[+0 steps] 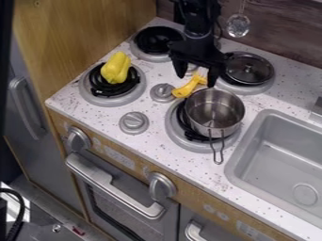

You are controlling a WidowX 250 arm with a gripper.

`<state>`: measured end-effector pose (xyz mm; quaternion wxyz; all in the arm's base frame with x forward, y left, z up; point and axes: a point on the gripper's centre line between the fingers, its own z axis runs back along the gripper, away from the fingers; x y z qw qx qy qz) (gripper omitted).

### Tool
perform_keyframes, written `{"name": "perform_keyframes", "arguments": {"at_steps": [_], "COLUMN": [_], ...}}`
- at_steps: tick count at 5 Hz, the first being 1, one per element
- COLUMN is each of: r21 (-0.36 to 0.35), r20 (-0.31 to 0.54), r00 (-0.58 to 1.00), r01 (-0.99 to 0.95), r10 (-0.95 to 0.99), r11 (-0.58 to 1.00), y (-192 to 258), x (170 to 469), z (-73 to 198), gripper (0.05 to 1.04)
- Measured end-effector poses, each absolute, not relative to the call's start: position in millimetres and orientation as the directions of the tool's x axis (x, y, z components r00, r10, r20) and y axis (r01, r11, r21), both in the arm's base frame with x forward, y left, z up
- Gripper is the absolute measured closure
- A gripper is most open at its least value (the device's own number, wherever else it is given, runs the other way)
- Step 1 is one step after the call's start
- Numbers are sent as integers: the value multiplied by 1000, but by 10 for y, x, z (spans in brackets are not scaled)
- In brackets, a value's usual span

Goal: Moved the silver frying pan to the top left burner

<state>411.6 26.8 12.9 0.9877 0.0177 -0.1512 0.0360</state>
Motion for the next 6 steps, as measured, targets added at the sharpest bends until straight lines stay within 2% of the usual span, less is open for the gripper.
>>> {"name": "perform_keyframes", "arguments": {"at_steps": [2,3,5,6], "r21": [10,-10,28,24], "r20": [254,202,39,54], "r00": [967,979,999,999], "r01": [19,13,8,2], "r10": [-20,-11,-9,-3], "r11": [1000,1000,1000,1000], "y": [-410,-527,-573,-558], "x": [4015,3930,3820,3905], "z": [149,37,-492,-513], "gripper": [84,84,84,132]}}
